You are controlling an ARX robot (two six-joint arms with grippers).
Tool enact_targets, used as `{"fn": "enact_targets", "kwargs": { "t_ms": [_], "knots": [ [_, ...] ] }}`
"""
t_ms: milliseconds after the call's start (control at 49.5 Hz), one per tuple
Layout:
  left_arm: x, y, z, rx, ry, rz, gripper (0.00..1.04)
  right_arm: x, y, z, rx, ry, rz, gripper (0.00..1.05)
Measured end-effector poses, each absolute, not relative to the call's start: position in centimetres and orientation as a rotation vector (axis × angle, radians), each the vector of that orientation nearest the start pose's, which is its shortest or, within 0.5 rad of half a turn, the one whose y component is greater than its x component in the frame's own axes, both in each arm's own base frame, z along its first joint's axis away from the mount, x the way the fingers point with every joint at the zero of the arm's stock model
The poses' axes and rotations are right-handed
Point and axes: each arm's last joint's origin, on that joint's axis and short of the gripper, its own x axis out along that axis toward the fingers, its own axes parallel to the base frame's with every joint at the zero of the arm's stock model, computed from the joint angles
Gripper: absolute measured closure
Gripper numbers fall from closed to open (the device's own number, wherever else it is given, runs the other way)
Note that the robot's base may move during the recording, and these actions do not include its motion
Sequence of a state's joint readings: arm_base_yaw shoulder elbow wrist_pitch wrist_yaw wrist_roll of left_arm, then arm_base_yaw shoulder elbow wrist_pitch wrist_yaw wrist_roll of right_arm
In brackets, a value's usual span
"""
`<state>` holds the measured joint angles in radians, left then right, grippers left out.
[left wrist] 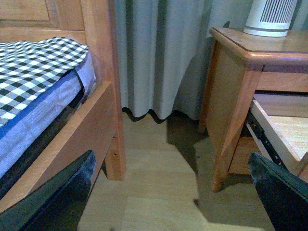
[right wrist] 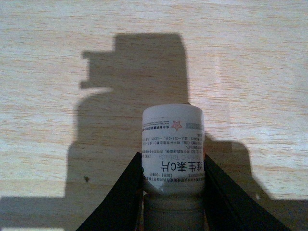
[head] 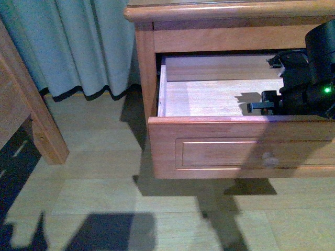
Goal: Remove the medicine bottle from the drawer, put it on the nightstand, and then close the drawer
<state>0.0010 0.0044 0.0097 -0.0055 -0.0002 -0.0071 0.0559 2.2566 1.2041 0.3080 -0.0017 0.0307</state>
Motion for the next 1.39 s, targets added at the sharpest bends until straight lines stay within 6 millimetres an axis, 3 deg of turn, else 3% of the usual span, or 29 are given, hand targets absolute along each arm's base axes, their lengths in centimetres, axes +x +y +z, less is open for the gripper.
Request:
{"fn": "enact_targets", "kwargs": {
  "t_ms": [182,525,626,808,970,1152,1394],
  "knots": [
    [9.7,0.0,16.6,-0.007,0.0,0.001,0.07,41.0,3.8,8.2,0.008,0.703,0.106,0.74],
    [9.7,0.0,16.6,-0.007,0.0,0.001,0.07,39.1,4.9,23.0,-0.014,0.38,0.171,0.74],
    [9.7,0.0,16.6,-0.007,0.0,0.001,0.07,39.6,5.2,27.4,-0.033,0.274,0.174,0.74],
    [9.7,0.0,16.6,-0.007,0.0,0.001,0.07,42.7,5.6,31.8,-0.058,0.178,0.115,0.74],
    [9.7,0.0,16.6,-0.007,0.0,0.001,0.07,46.7,5.9,31.9,-0.108,0.155,0.048,0.74],
    [9.7,0.0,16.6,-0.007,0.0,0.001,0.07,50.3,6.3,28.8,-0.165,0.185,-0.008,0.74],
    [9.7,0.0,16.6,-0.007,0.0,0.001,0.07,52.0,6.7,25.3,-0.191,0.188,-0.062,0.35]
  ]
}}
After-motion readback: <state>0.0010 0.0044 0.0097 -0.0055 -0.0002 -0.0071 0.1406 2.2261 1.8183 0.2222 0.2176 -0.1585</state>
